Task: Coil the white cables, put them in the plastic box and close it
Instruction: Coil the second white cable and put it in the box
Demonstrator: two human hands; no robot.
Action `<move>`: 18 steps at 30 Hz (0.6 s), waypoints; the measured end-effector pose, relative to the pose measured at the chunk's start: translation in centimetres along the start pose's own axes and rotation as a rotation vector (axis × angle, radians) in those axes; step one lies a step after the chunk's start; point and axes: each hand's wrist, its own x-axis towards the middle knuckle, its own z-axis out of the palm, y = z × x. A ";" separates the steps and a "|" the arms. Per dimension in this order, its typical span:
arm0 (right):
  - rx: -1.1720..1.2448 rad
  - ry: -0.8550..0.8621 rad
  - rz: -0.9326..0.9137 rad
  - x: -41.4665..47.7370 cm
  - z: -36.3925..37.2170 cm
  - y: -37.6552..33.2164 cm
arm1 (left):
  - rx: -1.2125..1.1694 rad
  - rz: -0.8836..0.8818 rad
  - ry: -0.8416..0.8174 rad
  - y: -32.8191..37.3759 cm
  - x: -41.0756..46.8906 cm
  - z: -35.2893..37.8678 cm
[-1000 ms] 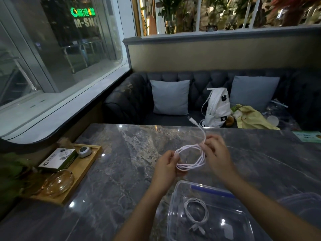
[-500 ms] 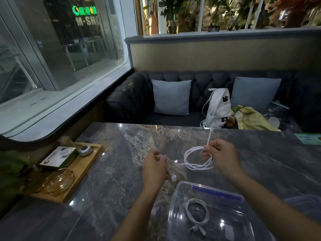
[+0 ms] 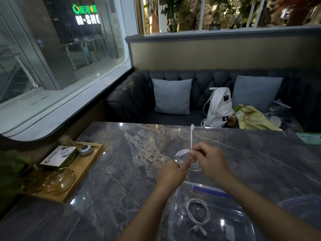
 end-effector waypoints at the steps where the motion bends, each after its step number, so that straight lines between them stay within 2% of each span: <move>1: 0.030 -0.030 0.003 0.0 -0.1 0.0 | -0.004 -0.017 -0.014 -0.1 0.1 0.1; 4: 0.053 -0.154 -0.035 -0.3 0.0 -0.3 | -0.047 -0.069 0.009 -0.6 0.5 0.1; 8: 0.105 -0.204 -0.044 -0.3 0.4 -0.2 | -0.342 -0.151 -0.064 -0.9 0.7 0.2; 12: 0.178 -0.133 0.060 0.1 0.6 0.6 | -0.382 -0.035 -0.047 -1.7 0.8 0.3; 15: 0.323 -0.027 0.242 0.9 0.3 1.9 | -0.500 0.088 -0.149 -1.9 0.5 0.0; 18: 0.479 0.007 0.389 1.3 -0.1 3.0 | -0.559 0.187 -0.251 -1.5 0.2 -0.3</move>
